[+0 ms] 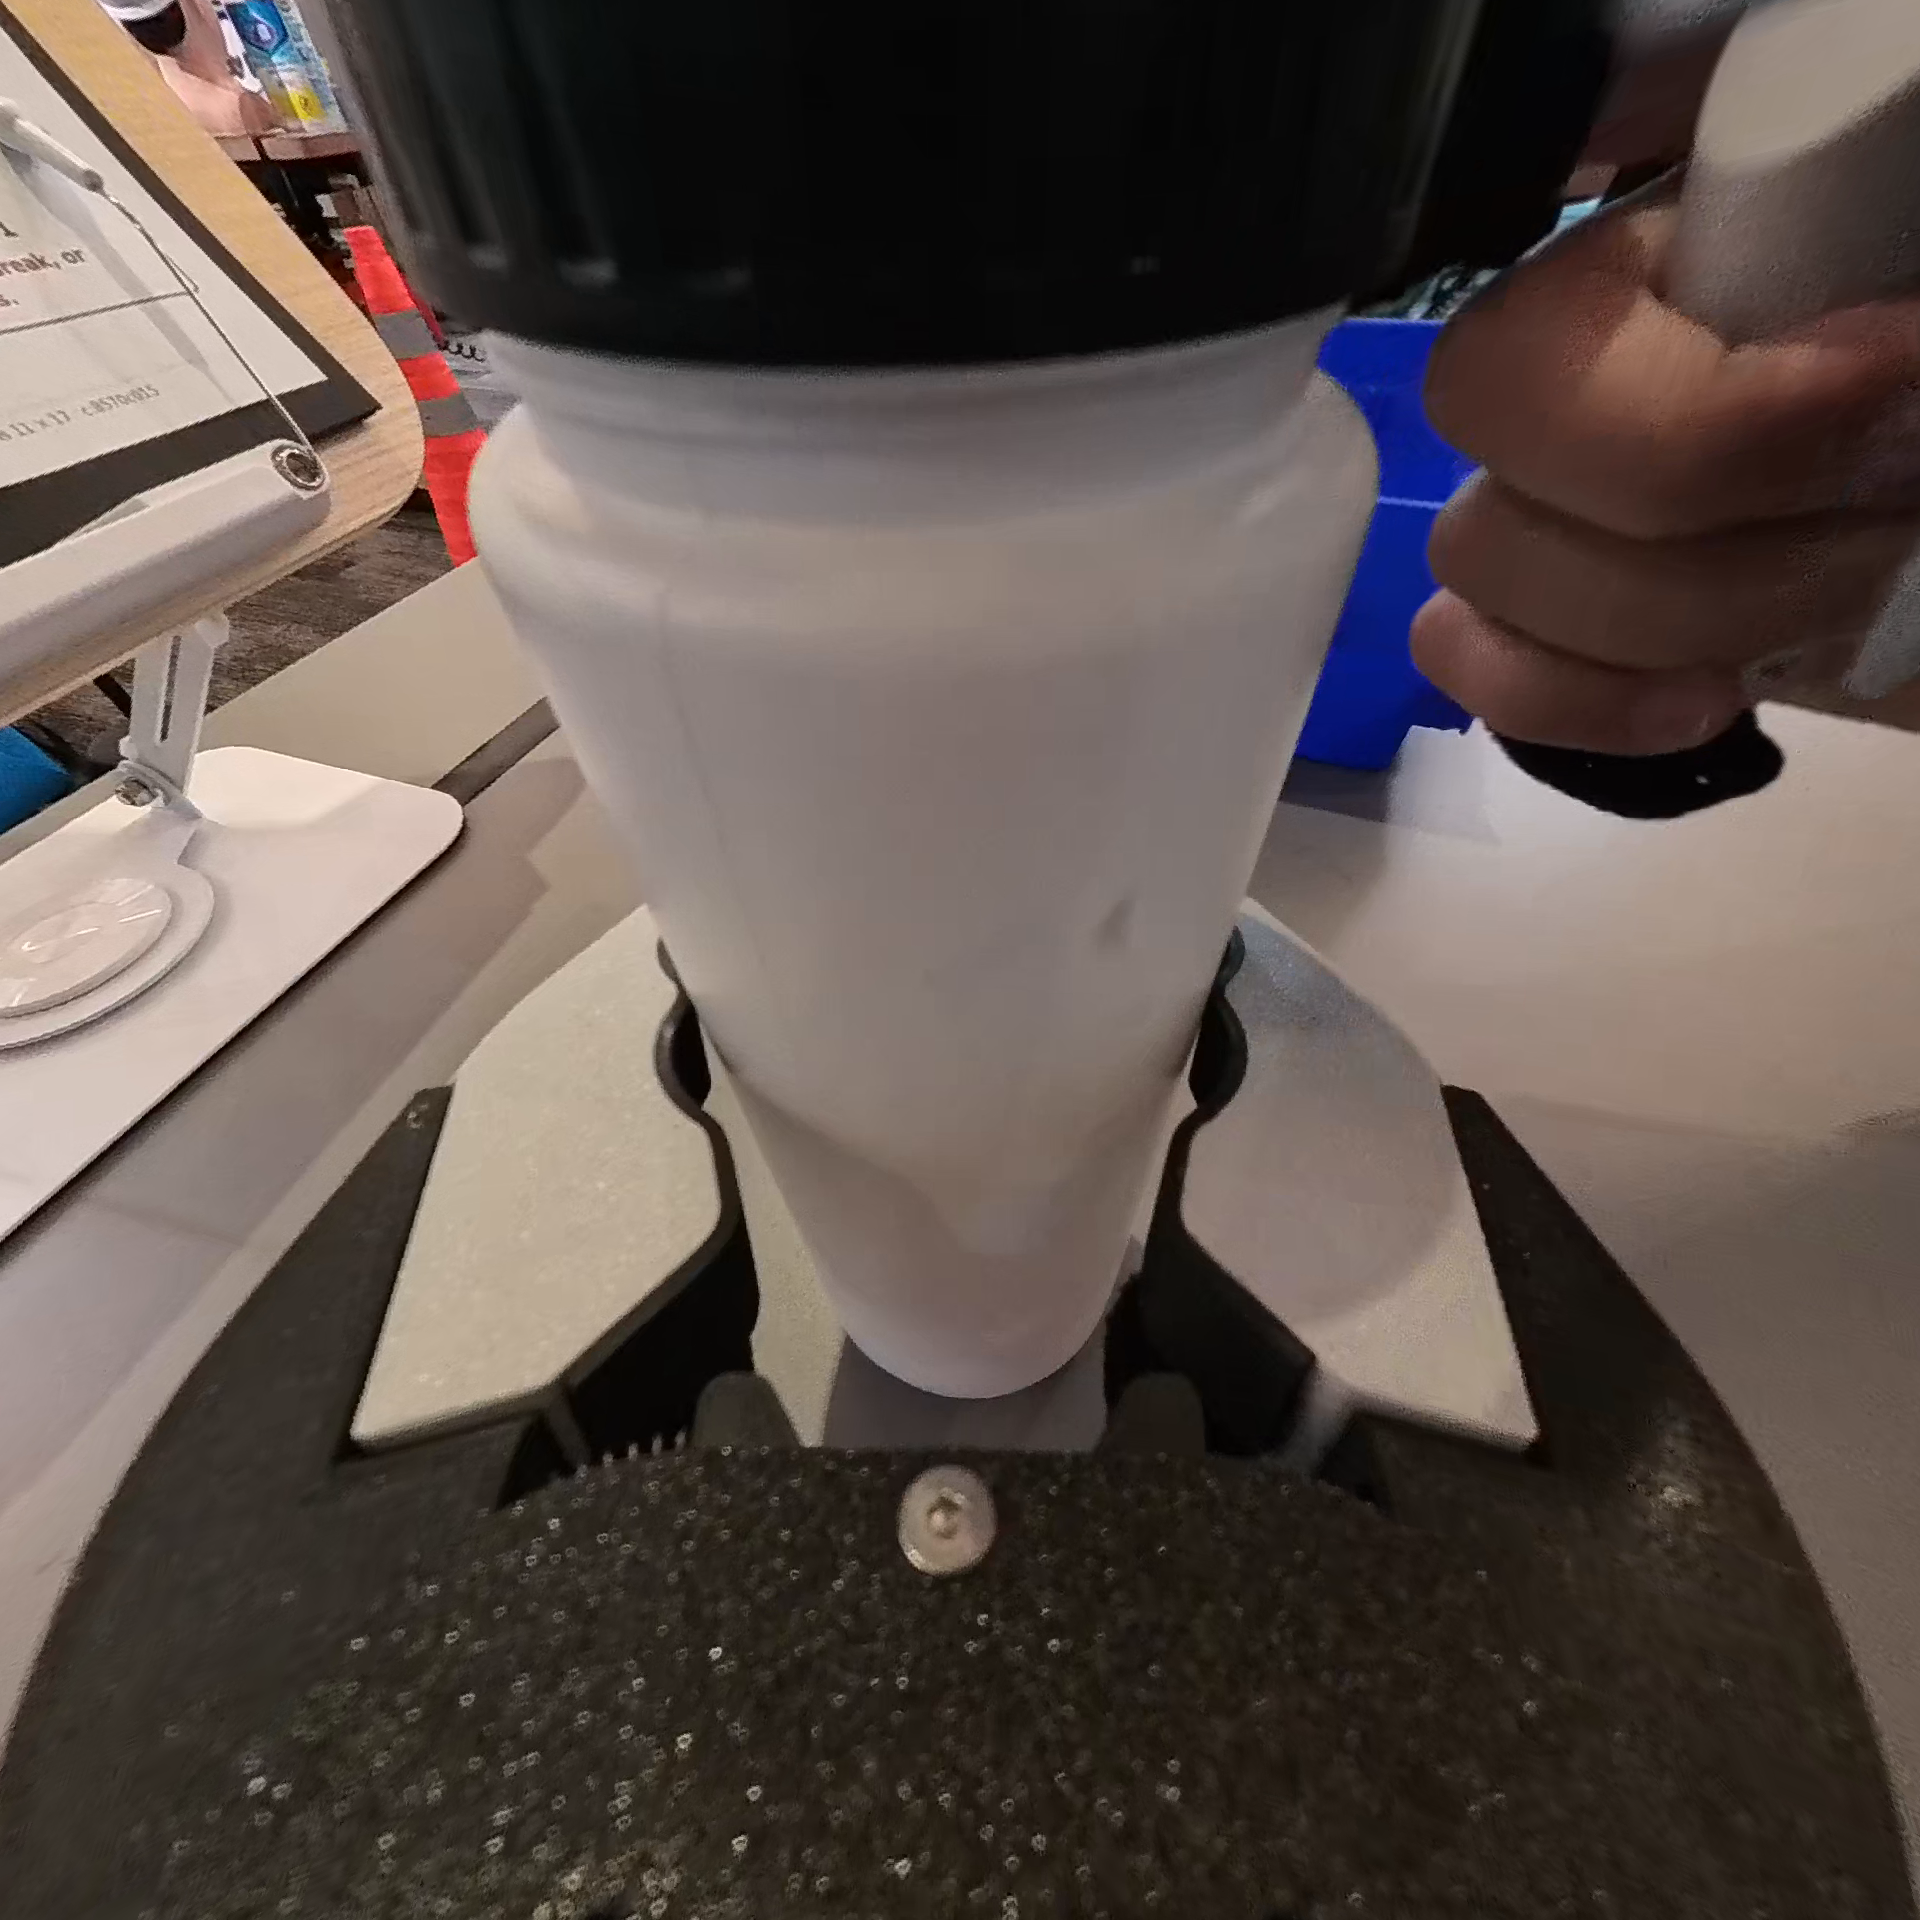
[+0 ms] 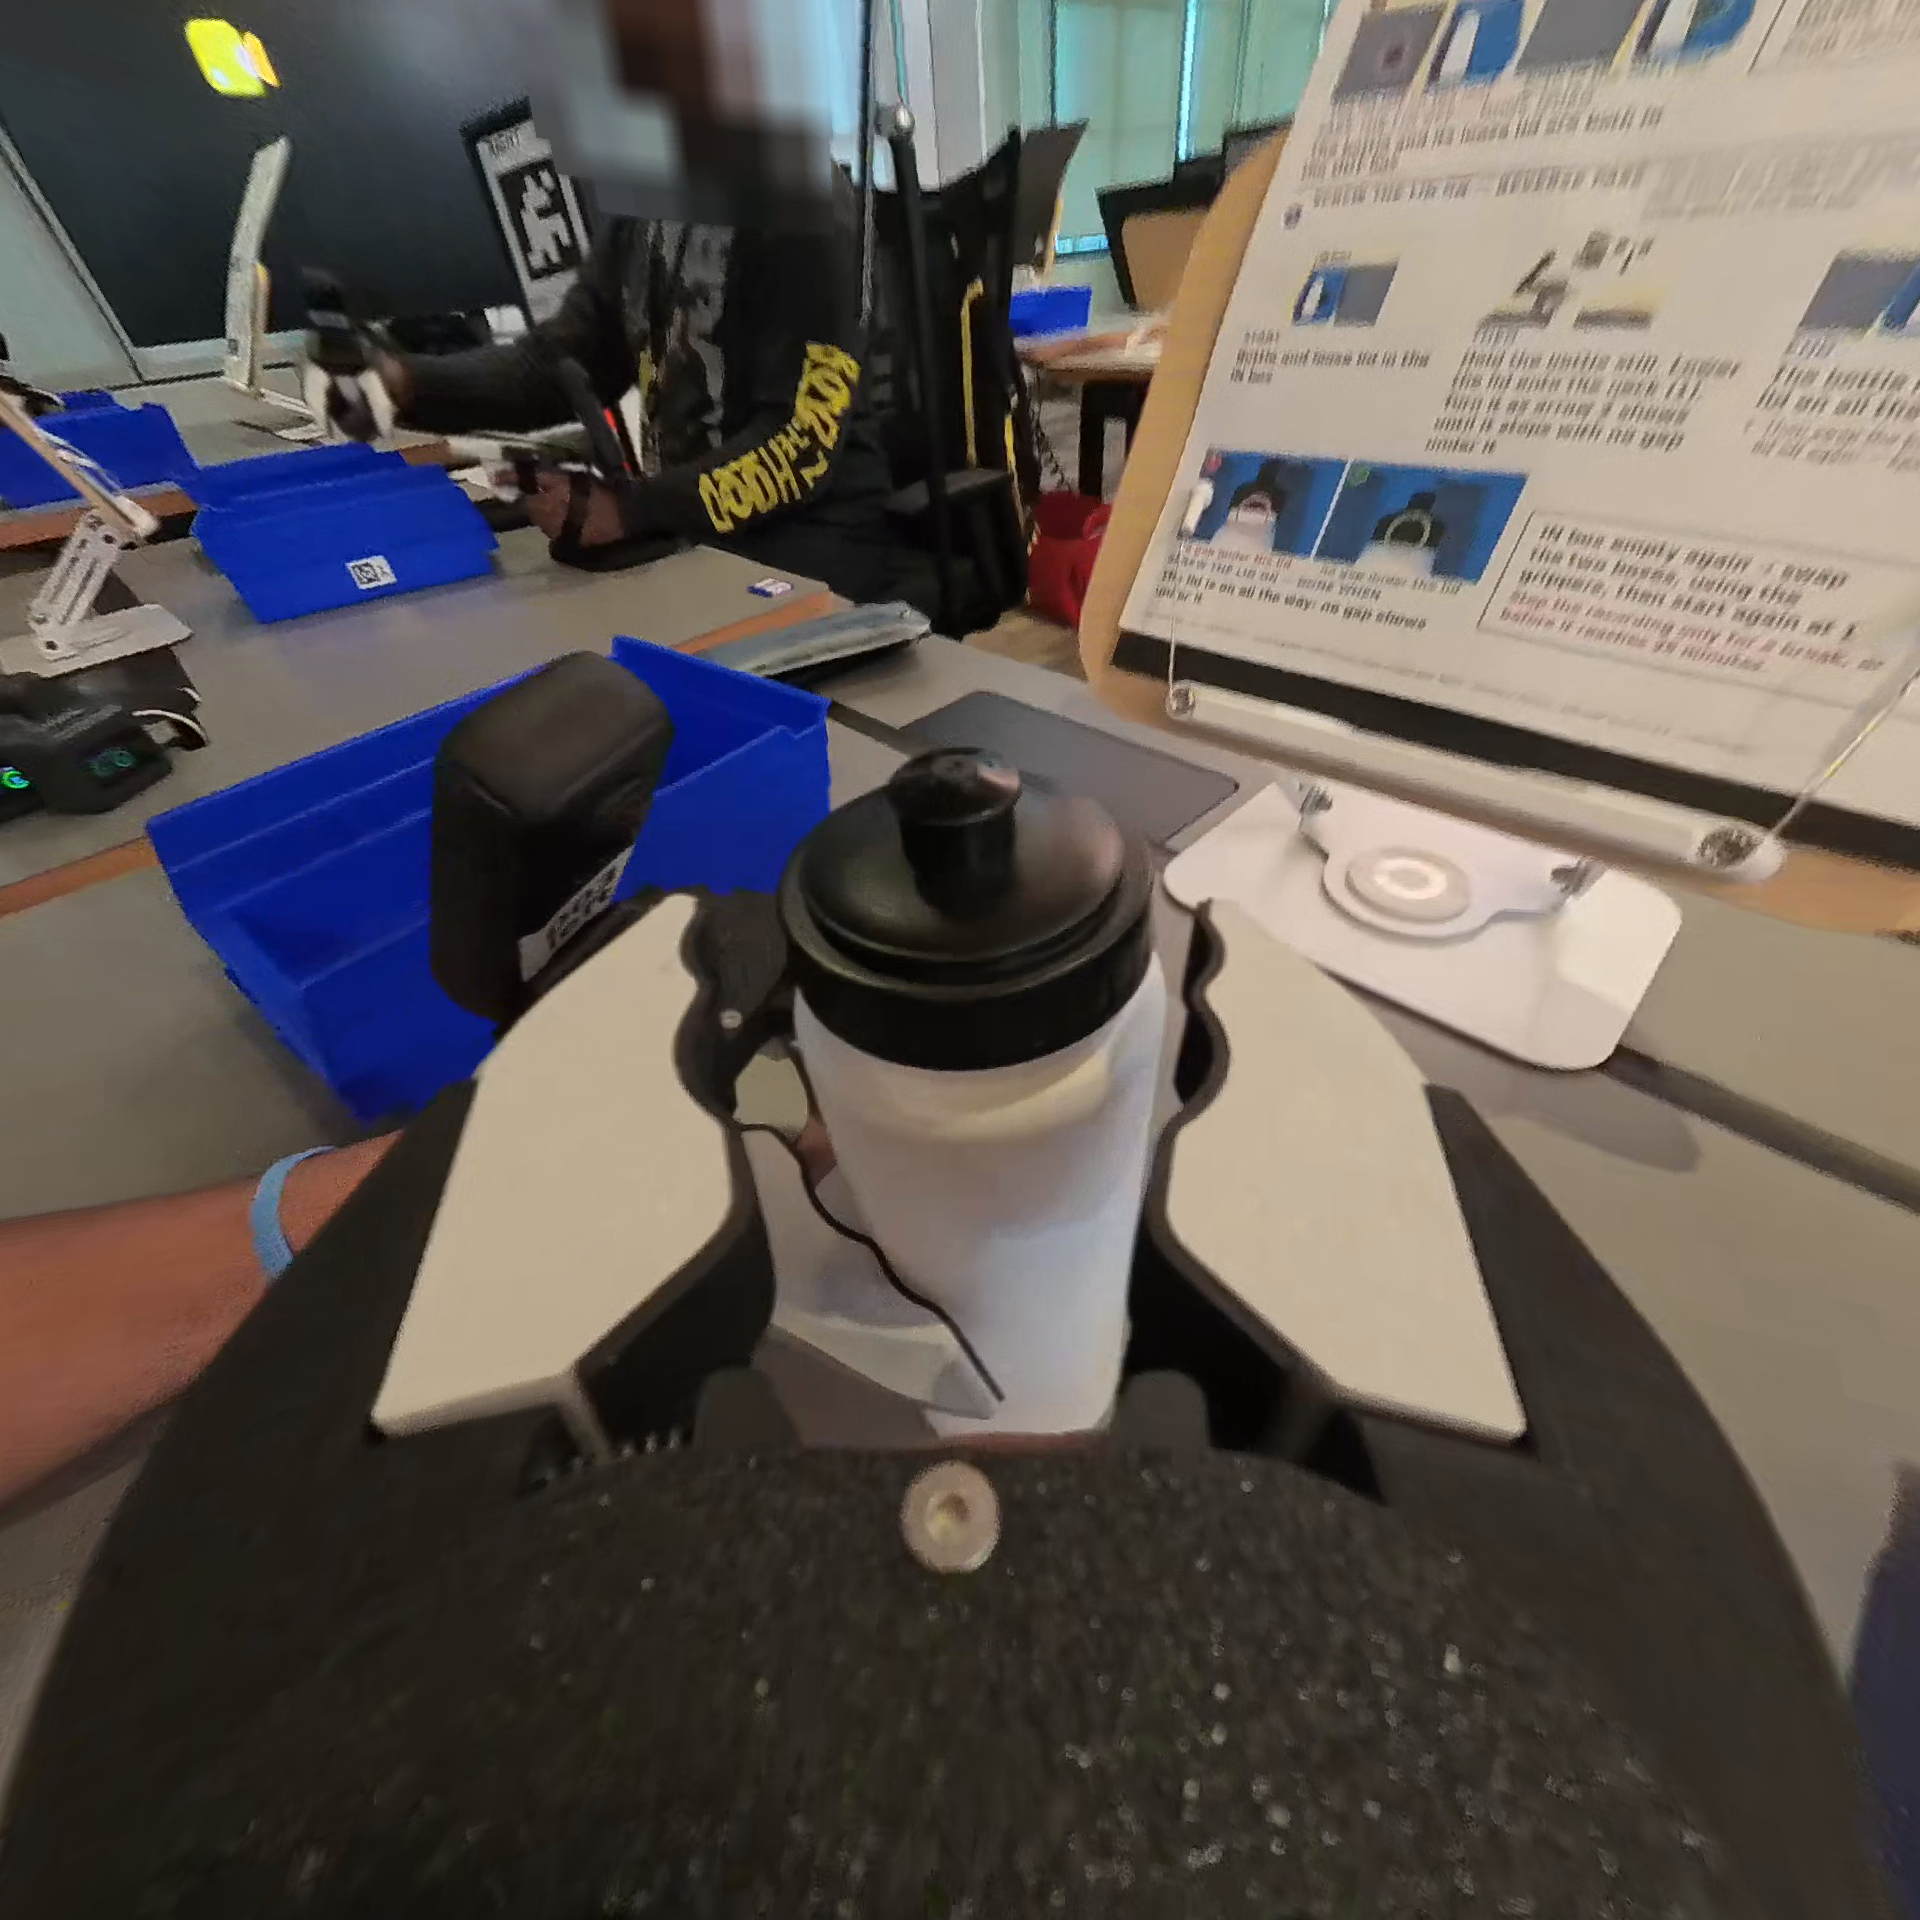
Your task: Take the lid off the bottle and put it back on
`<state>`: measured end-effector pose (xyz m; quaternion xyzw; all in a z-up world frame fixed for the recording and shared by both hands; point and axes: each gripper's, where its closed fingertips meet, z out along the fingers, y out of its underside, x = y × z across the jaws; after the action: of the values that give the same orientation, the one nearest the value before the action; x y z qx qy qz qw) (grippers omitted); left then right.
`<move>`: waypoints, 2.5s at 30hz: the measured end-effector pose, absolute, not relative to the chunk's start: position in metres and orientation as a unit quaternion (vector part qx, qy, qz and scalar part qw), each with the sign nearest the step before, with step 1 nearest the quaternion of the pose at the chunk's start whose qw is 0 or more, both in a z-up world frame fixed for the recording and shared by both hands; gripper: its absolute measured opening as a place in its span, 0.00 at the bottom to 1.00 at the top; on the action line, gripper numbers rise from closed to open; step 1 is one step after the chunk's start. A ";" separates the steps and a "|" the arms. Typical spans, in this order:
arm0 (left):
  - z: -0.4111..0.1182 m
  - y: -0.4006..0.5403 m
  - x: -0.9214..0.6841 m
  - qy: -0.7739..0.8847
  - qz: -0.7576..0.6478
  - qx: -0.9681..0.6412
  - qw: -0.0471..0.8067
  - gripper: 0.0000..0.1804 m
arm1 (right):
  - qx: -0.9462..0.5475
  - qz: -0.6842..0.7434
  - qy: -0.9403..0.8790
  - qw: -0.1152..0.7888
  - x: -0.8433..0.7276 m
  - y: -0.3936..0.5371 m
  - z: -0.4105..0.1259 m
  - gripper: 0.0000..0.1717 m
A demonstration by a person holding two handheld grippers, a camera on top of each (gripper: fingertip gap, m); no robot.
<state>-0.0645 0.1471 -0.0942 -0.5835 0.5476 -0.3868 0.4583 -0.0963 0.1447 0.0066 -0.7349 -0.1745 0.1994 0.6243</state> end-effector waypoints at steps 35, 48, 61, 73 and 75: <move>-0.095 0.145 -0.065 0.553 -0.387 -0.580 0.456 0.51 | -0.660 0.217 -0.223 0.684 -0.081 0.142 0.033 0.43; -0.095 0.145 -0.065 0.555 -0.385 -0.580 0.456 0.51 | -0.691 0.377 -0.312 0.533 -0.101 0.146 0.003 0.42; -0.095 0.143 -0.065 0.557 -0.384 -0.579 0.455 0.51 | -0.723 0.167 -0.104 0.662 -0.099 0.144 0.004 0.47; -0.095 0.143 -0.065 0.558 -0.385 -0.578 0.454 0.51 | -0.676 0.374 -0.403 0.491 -0.088 0.140 0.003 0.48; -0.095 0.143 -0.066 0.557 -0.385 -0.579 0.454 0.50 | -0.676 0.380 -0.411 0.480 -0.095 0.143 -0.004 0.42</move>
<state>-0.0655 0.1435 -0.0951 -0.5793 0.5568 -0.3852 0.4539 -0.0952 0.1428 -0.0037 -0.6755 -0.4108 0.3804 0.4797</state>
